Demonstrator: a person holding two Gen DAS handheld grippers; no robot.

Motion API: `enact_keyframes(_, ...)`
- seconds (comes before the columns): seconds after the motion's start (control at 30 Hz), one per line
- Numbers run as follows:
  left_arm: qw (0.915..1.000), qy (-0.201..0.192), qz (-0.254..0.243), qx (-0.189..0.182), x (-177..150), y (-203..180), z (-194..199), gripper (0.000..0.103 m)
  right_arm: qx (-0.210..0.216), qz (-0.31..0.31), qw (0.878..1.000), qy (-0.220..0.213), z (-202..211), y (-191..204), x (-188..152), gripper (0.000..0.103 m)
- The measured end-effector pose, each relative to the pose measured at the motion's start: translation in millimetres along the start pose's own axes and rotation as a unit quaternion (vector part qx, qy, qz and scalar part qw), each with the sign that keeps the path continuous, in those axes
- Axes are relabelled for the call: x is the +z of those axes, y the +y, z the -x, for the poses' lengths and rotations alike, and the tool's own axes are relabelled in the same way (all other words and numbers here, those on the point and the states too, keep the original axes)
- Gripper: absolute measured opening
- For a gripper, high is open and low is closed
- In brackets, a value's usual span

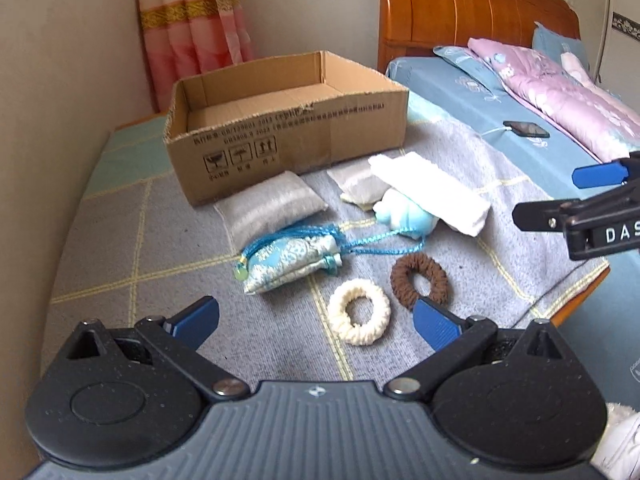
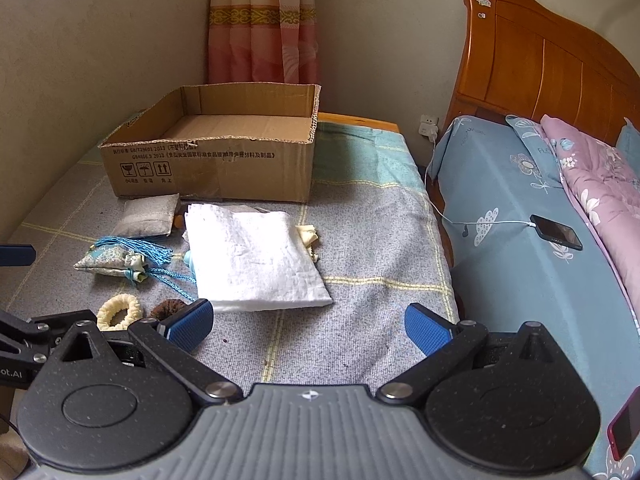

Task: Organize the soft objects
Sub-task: 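Close the left gripper on the cream scrunchie while the right tool reaches toward the white towel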

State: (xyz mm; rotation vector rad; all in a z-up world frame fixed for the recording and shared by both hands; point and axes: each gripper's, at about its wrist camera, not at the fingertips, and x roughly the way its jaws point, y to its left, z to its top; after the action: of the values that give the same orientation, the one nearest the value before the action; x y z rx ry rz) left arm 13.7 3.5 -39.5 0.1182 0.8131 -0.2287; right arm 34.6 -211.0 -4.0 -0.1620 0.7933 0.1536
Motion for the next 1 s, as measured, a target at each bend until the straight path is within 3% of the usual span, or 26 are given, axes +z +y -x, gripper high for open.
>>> enact_keyframes(0.17, 0.9995, 0.027, -0.006, -0.018, -6, 0, -20, 0.103, 0.003, -0.008, 1.000, 0.011, -11, -7, -5, 0.103)
enact_keyframes(0.33, 0.9987, 0.047, -0.012, -0.013, -8, -1, -34, 0.103, 0.009, 0.002, 1.000, 0.015, -20, -8, -9, 0.103)
enact_keyframes(0.77, 0.9982, 0.020, -0.031, -0.047, -12, 9, -35, 0.100, 0.029, 0.009, 0.999, 0.015, -33, -11, -10, 0.103)
enact_keyframes(0.87, 0.9972, 0.015, -0.045, -0.058, -12, 4, -32, 0.090, 0.031, 0.006, 0.999, 0.017, -36, -14, -11, 0.103)
enact_keyframes(1.0, 0.9964, 0.009, -0.048, -0.069, -8, -1, -28, 0.066, 0.037, 0.004, 0.999, 0.013, -36, -16, -11, 0.103)
